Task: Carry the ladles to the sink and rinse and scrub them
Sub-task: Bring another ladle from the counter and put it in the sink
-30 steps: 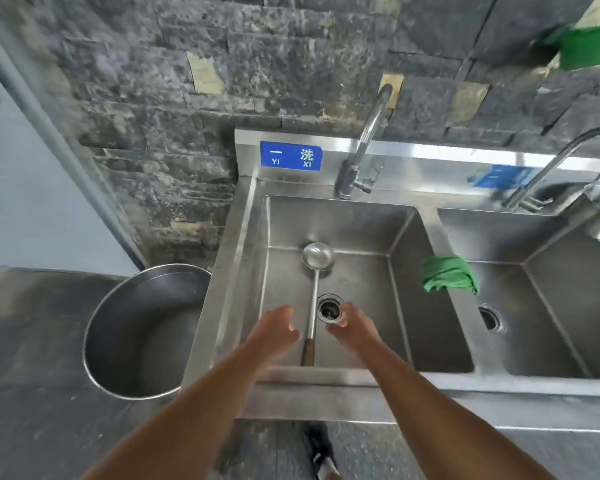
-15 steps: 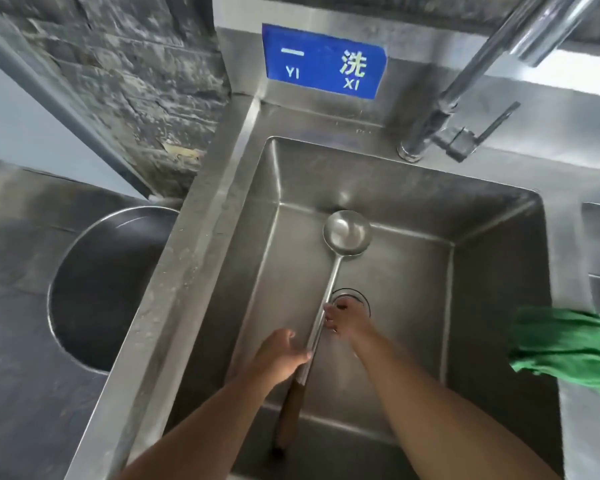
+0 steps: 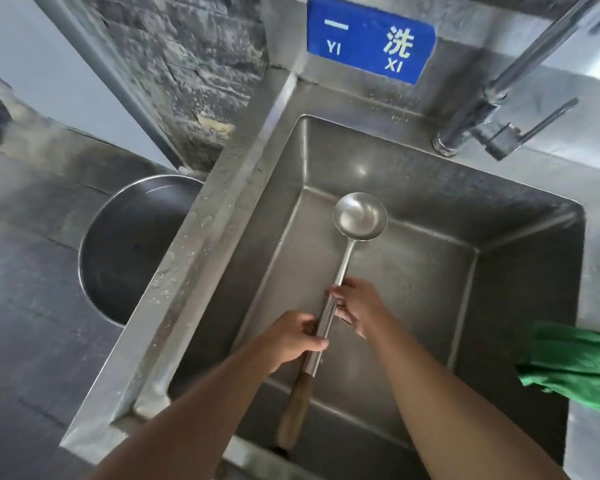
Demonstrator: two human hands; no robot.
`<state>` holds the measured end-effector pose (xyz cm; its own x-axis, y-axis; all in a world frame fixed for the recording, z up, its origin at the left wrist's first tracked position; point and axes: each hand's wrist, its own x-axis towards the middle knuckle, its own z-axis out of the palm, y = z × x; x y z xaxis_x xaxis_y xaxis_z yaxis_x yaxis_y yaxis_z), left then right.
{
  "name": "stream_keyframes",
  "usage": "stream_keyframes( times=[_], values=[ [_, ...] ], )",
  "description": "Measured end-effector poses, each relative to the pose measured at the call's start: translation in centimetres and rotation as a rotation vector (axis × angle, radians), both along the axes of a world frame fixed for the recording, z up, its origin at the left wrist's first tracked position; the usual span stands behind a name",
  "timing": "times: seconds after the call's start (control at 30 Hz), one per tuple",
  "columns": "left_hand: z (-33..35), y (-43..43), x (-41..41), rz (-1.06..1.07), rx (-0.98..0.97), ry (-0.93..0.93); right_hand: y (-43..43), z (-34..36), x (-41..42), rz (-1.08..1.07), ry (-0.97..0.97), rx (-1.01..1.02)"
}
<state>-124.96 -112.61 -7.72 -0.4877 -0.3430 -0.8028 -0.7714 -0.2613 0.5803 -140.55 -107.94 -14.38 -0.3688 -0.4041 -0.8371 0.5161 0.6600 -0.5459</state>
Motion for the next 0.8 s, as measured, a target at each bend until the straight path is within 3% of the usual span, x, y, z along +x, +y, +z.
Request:
stream_keyframes(
  times=[0.17,0.4,0.8],
  values=[
    [7.5,0.3,2.8,0.053,0.033,0.078,-0.3,7.9,2.3,-0.002,0.011,-0.159],
    [16.9,3.6,12.6,0.141,-0.193,0.098,1.0,19.8,11.6,0.193,0.079,-0.362],
    [24.2,21.1,47.8,0.866,-0.381,0.124,9.3,27.8,51.7,0.931,0.118,-0.562]
  ],
)
